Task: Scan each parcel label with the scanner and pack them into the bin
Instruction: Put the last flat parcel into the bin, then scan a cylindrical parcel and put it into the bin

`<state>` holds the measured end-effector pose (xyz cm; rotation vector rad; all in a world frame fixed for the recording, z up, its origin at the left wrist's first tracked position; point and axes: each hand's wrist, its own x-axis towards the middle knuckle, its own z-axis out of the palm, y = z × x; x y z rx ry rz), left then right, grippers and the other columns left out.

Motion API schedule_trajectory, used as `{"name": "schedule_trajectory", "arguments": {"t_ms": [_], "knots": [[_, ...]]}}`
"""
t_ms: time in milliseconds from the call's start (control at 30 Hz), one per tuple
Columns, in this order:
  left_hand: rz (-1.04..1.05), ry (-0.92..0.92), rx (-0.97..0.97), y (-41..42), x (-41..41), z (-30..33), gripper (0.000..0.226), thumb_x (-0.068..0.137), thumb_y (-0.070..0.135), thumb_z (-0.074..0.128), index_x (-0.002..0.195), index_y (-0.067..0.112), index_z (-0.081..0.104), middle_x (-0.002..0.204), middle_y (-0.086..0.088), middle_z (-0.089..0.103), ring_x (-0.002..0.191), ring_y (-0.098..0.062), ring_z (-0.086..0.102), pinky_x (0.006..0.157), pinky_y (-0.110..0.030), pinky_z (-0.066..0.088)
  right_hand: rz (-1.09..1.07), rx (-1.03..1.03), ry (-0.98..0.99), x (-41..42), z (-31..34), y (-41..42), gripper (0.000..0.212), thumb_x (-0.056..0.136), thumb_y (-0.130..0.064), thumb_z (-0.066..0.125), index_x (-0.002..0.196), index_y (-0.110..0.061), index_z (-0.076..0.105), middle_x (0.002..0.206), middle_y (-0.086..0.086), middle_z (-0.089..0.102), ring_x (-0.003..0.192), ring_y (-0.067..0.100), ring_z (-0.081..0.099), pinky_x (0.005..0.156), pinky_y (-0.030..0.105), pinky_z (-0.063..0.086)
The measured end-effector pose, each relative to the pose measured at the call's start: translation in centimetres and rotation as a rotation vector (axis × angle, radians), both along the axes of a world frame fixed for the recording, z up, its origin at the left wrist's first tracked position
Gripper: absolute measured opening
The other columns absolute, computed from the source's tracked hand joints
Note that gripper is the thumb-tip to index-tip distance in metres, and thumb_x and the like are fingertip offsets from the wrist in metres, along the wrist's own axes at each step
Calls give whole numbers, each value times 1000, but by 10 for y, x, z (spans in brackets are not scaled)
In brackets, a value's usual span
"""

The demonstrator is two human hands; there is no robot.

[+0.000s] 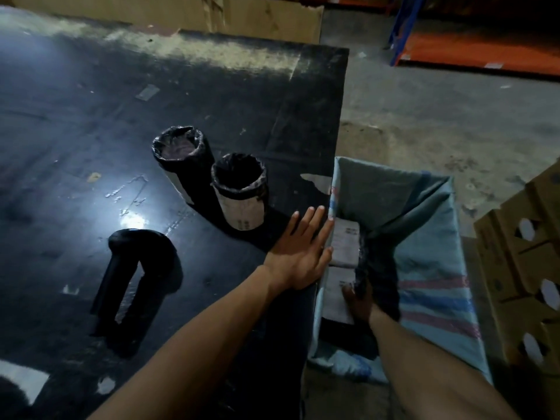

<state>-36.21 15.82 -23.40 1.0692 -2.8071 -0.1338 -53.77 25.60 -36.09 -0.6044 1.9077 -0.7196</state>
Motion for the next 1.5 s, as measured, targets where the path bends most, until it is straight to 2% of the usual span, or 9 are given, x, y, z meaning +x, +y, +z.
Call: {"name": "schedule_trajectory", "arguments": {"t_ms": [133,300,400,500,633,833,1000,1233,1500], "knots": [[-19,-24,7,-1,-1,4,63,105,41,27,159,10,19,167,-16,9,155,-31,7,124,-46,1,47,253,90,-5,-11,-7,70,109,-21,48,160,10,11,166,27,22,149,36,35,117,31,31],[-32,-110,229,-6,0,21,67,106,47,26,161,11,8,168,-16,-3,155,-29,-6,123,-43,-9,149,211,273,-10,46,-23,63,103,-32,59,153,2,41,155,22,48,137,35,52,109,33,45],[-115,-94,408,-19,6,64,62,104,41,40,157,12,25,161,-22,26,149,-38,24,121,-47,23,78,82,360,-7,109,-27,58,101,-30,62,149,-3,46,148,20,55,133,37,55,107,36,44],[-276,73,177,-26,23,113,44,97,24,53,140,16,56,128,-17,64,116,-36,60,92,-47,53,4,-123,425,12,159,-24,47,99,-30,68,138,-9,55,118,17,71,102,31,69,83,32,52],[-440,149,-196,-47,64,170,44,93,27,55,136,20,62,116,-13,69,106,-35,63,86,-39,49,15,-297,141,73,211,-24,35,98,-11,68,129,-1,54,75,11,62,54,22,56,52,28,49],[-418,-269,-196,-85,124,187,63,93,51,55,152,40,37,128,-10,60,111,-32,64,70,-33,43,490,-133,143,206,235,-30,62,93,-40,73,144,-28,39,84,10,72,60,16,71,53,29,60],[-440,-378,-88,-86,142,176,70,95,28,61,155,39,29,136,-15,56,118,-36,57,82,-41,47,468,-157,65,297,224,-41,89,83,-59,72,152,-53,15,119,12,69,98,26,75,79,44,66],[-421,24,144,-84,178,186,65,82,2,59,142,26,56,131,-11,64,121,-31,56,92,-42,49,288,-258,95,379,212,-68,101,91,-50,70,162,-34,1,162,15,35,135,33,50,100,36,47],[-208,650,341,-110,257,212,52,82,9,76,129,31,67,126,1,67,117,-12,60,93,-29,53,-167,-457,-149,389,216,-70,45,98,-18,55,140,-31,42,87,10,67,48,16,53,41,26,43]]}}
